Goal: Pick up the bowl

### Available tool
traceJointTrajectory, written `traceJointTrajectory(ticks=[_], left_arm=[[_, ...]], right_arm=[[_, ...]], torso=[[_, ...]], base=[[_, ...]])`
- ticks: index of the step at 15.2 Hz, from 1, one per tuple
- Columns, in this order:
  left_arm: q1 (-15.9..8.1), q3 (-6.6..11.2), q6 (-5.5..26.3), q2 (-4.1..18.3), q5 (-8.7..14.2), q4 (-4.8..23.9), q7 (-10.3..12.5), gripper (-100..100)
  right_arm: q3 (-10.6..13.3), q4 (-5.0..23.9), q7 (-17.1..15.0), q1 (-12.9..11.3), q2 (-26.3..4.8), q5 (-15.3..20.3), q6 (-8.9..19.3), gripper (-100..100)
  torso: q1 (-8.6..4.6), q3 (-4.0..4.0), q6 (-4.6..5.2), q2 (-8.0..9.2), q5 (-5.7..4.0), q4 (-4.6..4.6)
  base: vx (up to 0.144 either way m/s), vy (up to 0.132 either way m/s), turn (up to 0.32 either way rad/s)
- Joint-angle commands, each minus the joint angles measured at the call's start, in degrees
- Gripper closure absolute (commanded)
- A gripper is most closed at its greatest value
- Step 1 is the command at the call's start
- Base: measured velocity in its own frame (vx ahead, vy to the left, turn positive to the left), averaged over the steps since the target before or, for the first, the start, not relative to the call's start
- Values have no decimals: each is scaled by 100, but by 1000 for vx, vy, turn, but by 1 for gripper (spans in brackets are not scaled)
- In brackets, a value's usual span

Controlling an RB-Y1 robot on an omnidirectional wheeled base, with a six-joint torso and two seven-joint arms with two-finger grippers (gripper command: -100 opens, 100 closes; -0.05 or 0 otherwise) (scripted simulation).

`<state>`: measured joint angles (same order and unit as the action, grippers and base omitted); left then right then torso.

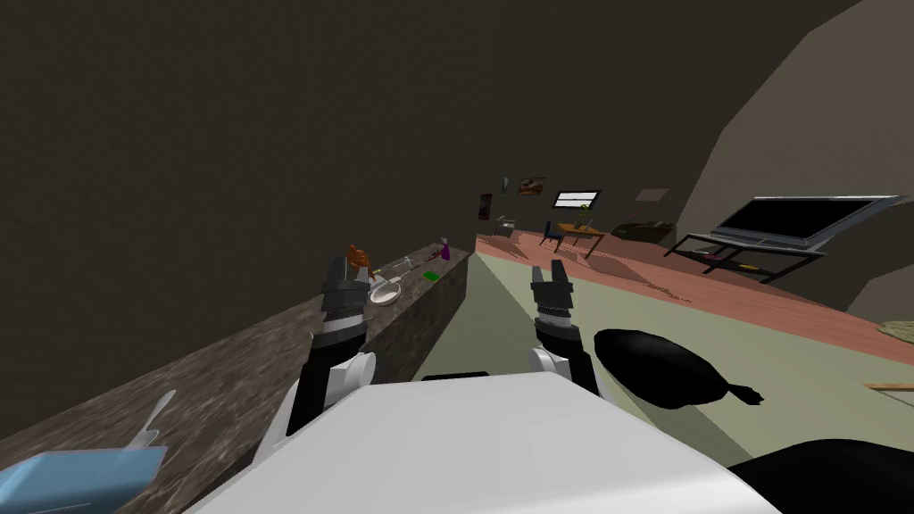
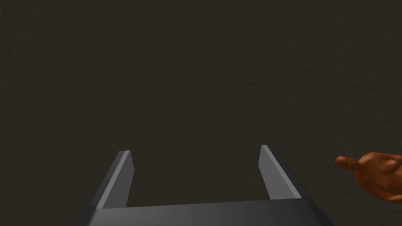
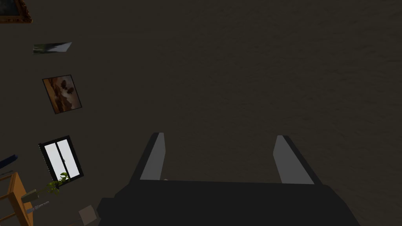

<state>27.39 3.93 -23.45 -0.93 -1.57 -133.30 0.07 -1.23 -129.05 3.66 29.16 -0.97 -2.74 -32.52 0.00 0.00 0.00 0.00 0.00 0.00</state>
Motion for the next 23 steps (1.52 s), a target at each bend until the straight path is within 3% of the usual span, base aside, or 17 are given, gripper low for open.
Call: traceJointTrajectory(ticks=[1, 7, 10, 11, 12, 15, 17, 18, 20, 23], left_arm=[[-10, 6, 90, 225, 44, 11, 29, -100], [-70, 39, 629, 906, 307, 79, 205, -100], [-93, 52, 829, 1080, 405, 104, 271, -100], [-118, 66, 998, 1253, 515, 133, 344, -100], [-118, 66, 1053, 1253, 515, 133, 344, -100], [-175, 99, 1439, 1597, 764, 199, 511, -100], [-175, 99, 1564, 1597, 764, 199, 511, -100], [-207, 117, 1756, 1769, 902, 235, 603, -100], [-207, 117, 1848, 1769, 902, 235, 603, -100], [-277, 157, 2299, 2107, 1203, 316, 805, -100]], right_arm=[[0, 0, 0, 0, 0, 0, 0, 0], [0, 0, 0, 0, 0, 0, 0, 0], [0, 0, 0, 0, 0, 0, 0, 0], [0, 0, 0, 0, 0, 0, 0, 0], [0, 0, 0, 0, 0, 0, 0, 0], [0, 0, 0, 0, 0, 0, 0, 0], [0, 0, 0, 0, 0, 0, 0, 0], [0, 0, 0, 0, 0, 0, 0, 0], [0, 0, 0, 0, 0, 0, 0, 0], [0, 0, 0, 0, 0, 0, 0, 0]], torso=[[0, 0, 0, 0, 0, 0], [-1, -5, 0, -9, 0, -2], [-1, -7, 0, -11, 0, -3], [-2, -7, 0, -11, 0, -3], [-2, -7, 1, -12, -1, -3], [-2, -8, 0, -13, 0, -3], [-2, -8, 0, -14, 0, -3], [-2, -8, 0, -13, 0, -3], [-3, -7, 0, -12, -1, -3], [-2, -7, 0, -12, -1, -3]], base=[[0, 0, 0], [18, -8, 0], [24, -8, -1], [25, -11, 0], [24, -9, -1], [29, -9, 0], [27, -9, 0], [24, -13, 0], [20, -9, 0], [29, -9, -1]])
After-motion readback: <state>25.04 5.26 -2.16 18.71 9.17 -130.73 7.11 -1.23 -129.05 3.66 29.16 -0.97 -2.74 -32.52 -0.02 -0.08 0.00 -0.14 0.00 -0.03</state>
